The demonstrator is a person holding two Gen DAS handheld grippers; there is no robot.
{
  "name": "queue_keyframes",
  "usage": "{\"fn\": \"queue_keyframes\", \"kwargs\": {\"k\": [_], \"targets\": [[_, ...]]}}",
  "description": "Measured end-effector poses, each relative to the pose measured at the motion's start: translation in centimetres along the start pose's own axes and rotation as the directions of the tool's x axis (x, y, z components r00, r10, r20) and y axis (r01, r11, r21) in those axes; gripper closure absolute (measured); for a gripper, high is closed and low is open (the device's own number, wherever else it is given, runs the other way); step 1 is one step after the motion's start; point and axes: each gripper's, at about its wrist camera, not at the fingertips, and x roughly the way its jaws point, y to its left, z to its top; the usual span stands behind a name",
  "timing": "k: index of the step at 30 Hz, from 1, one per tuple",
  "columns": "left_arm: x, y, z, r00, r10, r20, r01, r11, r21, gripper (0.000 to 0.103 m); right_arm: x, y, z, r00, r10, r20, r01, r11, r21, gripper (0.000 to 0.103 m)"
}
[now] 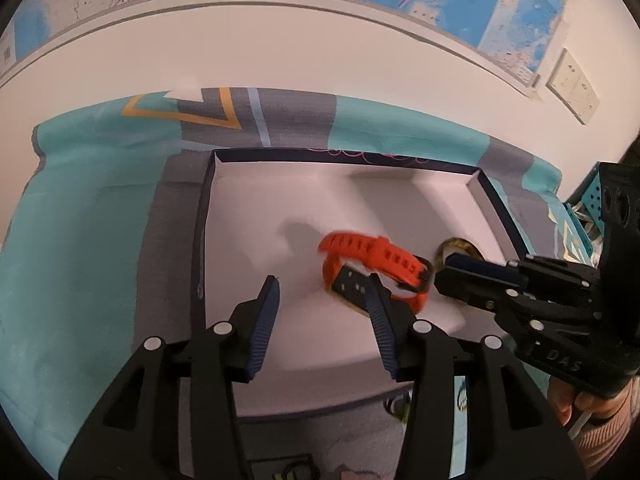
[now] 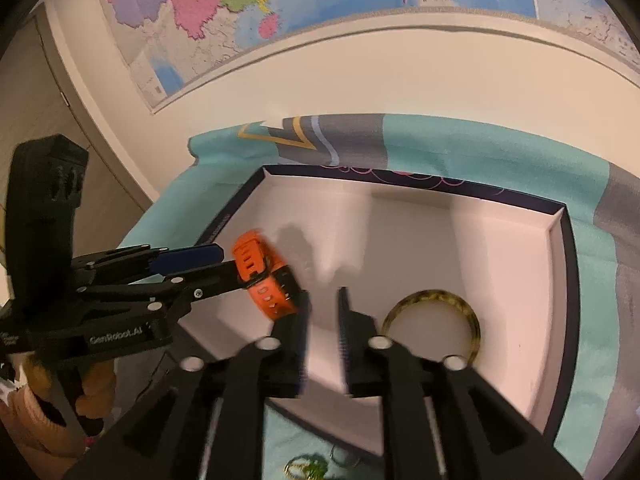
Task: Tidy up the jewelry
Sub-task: 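Lift both open grippers away from the box, then close right gripper on clear crystal bracelet while left gripper moves toward pink ring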
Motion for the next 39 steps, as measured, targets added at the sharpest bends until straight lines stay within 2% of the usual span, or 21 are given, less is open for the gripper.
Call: {"fn": "queue_keyframes", "kwargs": {"k": [8, 14, 17, 21, 25, 27, 30, 35, 39], "targets": [[-3.0, -1.3, -3.2, 0.998, -0.037, 0.058, 0.031, 0.993, 0.11, 0.054, -6.0, -0.2, -3.5, 0.998, -0.027, 0.06, 0.029, 0.999, -0.034, 0.066], [-4.0, -2.6, -6.3, 0.997, -0.059, 0.045, 0.049, 0.979, 0.199, 0.053, -8.4, -0.5, -6.8, 0.995, -0.074, 0.063, 0.078, 0.995, -0.058, 0.063], [-4.3, -2.6, -7.5, 0.998, -0.058, 0.035, 0.05, 0.977, 0.207, 0.052, -9.1, -0.9, -8.6, 0.993, -0.11, 0.046, 0.113, 0.992, -0.05, 0.063], [-4.8, -2.3, -9.1, 0.997, -0.067, 0.028, 0.06, 0.976, 0.207, 0.05, -10.3, -0.9, -11.0, 0.994, -0.099, 0.037, 0.101, 0.994, -0.039, 0.063], [-5.0, -2.4, -10.7, 0.997, -0.071, 0.011, 0.066, 0.973, 0.223, 0.049, -10.5, 0.1, -12.9, 0.996, -0.089, 0.008, 0.09, 0.994, -0.064, 0.062], [-5.1, -2.6, -11.4, 0.998, -0.069, 0.007, 0.065, 0.97, 0.235, 0.049, -10.1, 0.7, -13.6, 0.994, -0.11, -0.01, 0.108, 0.991, -0.084, 0.062], [-5.1, -2.8, -11.7, 0.998, -0.068, 0.003, 0.065, 0.969, 0.24, 0.048, -9.8, 1.1, -13.8, 0.995, -0.097, -0.013, 0.096, 0.992, -0.084, 0.061], [-5.3, -2.9, -12.3, 0.998, -0.065, 0.005, 0.061, 0.965, 0.254, 0.048, -9.7, 1.8, -14.1, 0.994, -0.113, -0.012, 0.111, 0.989, -0.102, 0.055], [-5.3, -2.9, -12.7, 0.998, -0.055, -0.004, 0.054, 0.965, 0.257, 0.047, -9.4, 1.8, -14.3, 0.99, -0.139, -0.02, 0.136, 0.985, -0.104, 0.055]]}}
